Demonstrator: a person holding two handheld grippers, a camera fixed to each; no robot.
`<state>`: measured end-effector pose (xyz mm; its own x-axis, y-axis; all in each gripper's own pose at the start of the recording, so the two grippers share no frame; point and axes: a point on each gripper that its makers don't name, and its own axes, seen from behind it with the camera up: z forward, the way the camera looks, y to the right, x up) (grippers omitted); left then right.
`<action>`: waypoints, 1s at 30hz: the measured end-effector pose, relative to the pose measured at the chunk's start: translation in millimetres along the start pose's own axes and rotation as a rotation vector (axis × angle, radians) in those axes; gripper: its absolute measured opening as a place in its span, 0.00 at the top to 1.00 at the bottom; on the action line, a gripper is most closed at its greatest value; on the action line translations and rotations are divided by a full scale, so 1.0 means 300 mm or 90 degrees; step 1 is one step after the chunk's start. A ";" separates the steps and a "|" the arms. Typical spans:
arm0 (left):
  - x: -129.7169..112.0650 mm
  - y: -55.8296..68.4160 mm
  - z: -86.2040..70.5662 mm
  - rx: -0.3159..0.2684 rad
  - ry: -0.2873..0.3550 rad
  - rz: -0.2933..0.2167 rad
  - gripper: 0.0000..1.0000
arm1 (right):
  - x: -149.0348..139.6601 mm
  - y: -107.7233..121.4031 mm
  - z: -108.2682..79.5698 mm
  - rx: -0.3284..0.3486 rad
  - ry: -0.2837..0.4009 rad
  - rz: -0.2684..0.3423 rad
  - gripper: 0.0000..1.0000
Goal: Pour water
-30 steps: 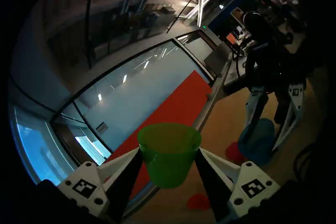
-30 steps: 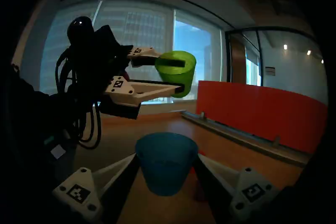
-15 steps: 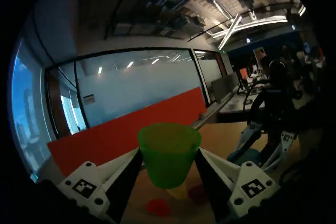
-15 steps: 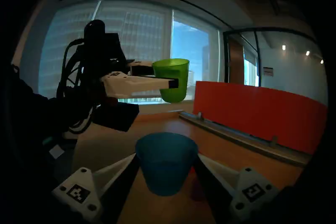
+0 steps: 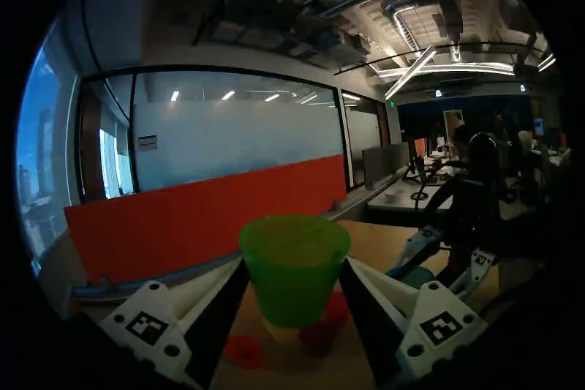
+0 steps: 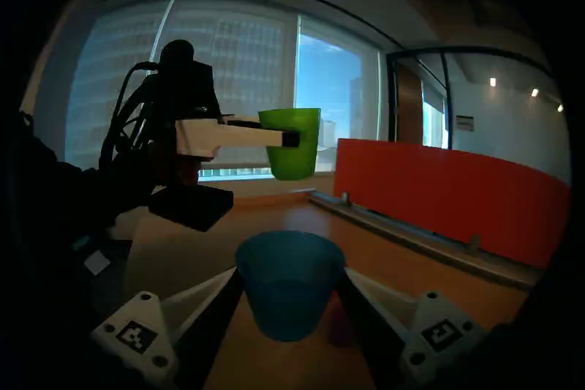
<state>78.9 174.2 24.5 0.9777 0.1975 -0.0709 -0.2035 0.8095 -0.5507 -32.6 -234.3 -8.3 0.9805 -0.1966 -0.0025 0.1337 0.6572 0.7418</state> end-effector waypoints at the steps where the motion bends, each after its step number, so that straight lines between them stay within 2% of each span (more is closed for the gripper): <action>1: -0.015 0.002 0.001 -0.002 -0.007 0.000 0.17 | -0.006 0.004 -0.001 -0.001 -0.004 0.000 0.11; 12: -0.175 -0.004 0.017 -0.021 -0.082 -0.009 0.17 | -0.069 0.055 -0.029 -0.013 -0.056 -0.010 0.11; 18: -0.250 -0.013 0.030 -0.026 -0.116 -0.007 0.17 | -0.103 0.101 -0.054 -0.023 -0.077 0.001 0.11; 30: -0.475 -0.019 0.051 -0.041 -0.222 0.001 0.16 | -0.199 0.157 -0.074 -0.019 -0.146 0.015 0.11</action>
<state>-60.0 149.9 50.6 0.8990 0.3842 0.2102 -0.1904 0.7751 -0.6025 -81.8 -175.4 12.0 0.9253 -0.3388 0.1703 0.1179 0.6840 0.7199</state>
